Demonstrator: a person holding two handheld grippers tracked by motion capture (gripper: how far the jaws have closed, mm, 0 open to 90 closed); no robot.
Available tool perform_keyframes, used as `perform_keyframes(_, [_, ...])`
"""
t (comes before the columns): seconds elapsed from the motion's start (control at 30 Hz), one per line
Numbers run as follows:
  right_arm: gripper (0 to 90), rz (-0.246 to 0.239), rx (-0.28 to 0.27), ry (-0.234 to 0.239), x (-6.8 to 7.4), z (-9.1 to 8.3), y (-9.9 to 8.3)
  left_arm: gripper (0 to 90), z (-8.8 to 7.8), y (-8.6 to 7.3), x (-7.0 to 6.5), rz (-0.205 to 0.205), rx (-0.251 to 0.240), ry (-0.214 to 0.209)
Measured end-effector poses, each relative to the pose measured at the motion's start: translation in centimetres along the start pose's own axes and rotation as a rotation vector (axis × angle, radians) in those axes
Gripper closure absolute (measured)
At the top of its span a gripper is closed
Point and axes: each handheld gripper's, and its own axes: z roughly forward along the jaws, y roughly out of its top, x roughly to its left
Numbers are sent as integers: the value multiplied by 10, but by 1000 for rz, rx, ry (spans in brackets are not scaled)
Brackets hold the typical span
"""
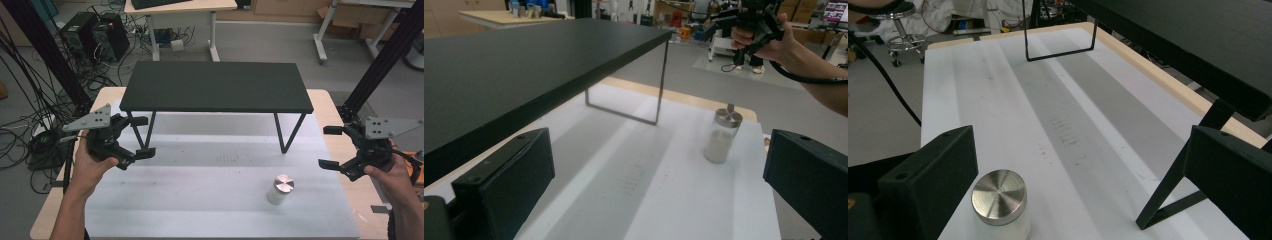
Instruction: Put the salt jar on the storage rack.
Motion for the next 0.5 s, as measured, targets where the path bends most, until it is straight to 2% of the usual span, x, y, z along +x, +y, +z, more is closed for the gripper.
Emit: perform_keyframes(0.5, [5,-3,-6,-1,3,0,-1,3,-1,0,-2,7,-1,-5])
